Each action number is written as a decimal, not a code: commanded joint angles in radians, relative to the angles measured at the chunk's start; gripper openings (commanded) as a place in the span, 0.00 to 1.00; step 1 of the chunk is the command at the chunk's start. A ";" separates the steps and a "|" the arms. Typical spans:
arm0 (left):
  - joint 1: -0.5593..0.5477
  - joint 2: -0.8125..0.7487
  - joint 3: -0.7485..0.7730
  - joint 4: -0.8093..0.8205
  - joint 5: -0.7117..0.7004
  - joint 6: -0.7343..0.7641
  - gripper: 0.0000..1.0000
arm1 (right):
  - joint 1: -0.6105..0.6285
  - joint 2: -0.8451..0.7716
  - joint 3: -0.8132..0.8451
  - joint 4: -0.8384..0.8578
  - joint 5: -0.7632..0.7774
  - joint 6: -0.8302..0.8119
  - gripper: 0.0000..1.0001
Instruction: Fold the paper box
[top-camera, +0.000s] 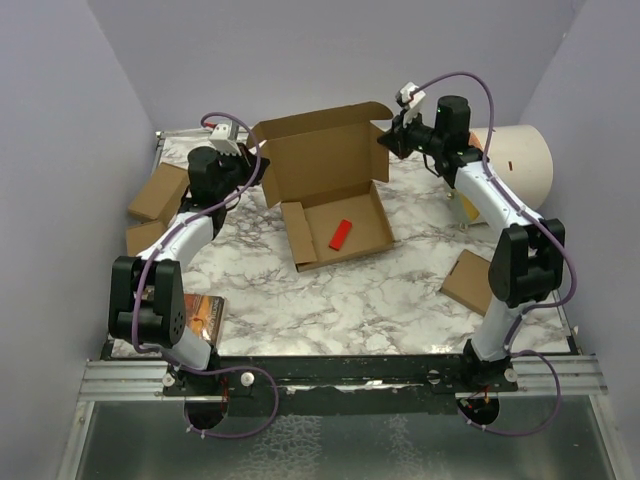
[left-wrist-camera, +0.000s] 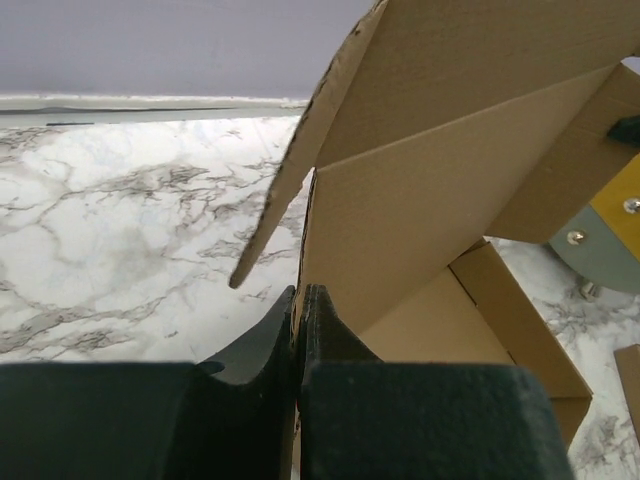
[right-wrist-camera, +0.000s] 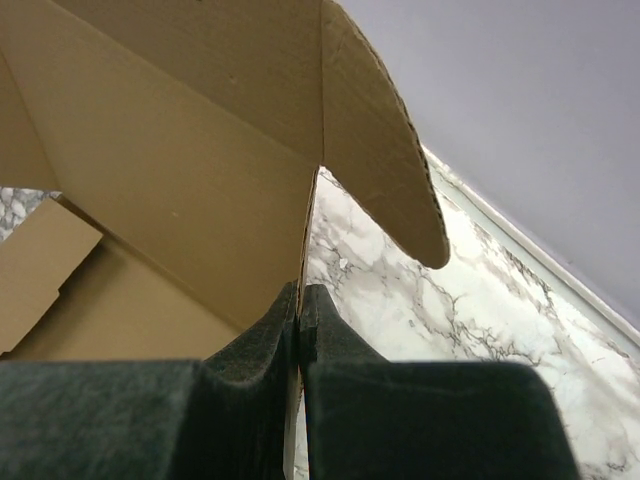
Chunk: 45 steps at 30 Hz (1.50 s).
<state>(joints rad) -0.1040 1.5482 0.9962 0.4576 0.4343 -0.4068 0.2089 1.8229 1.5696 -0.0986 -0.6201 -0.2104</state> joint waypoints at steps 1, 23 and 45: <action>-0.020 -0.005 0.036 -0.015 -0.098 0.014 0.00 | 0.032 -0.019 -0.029 0.093 0.070 0.038 0.01; -0.086 0.016 0.155 -0.256 -0.219 -0.044 0.29 | 0.041 -0.083 -0.157 0.198 0.174 0.097 0.01; -0.096 -0.357 -0.292 -0.397 -0.221 -0.252 0.63 | 0.032 -0.160 -0.321 0.311 0.123 0.106 0.01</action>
<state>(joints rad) -0.1207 1.1763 0.7597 0.1268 0.2272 -0.5472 0.2420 1.7107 1.2690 0.1593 -0.4709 -0.1146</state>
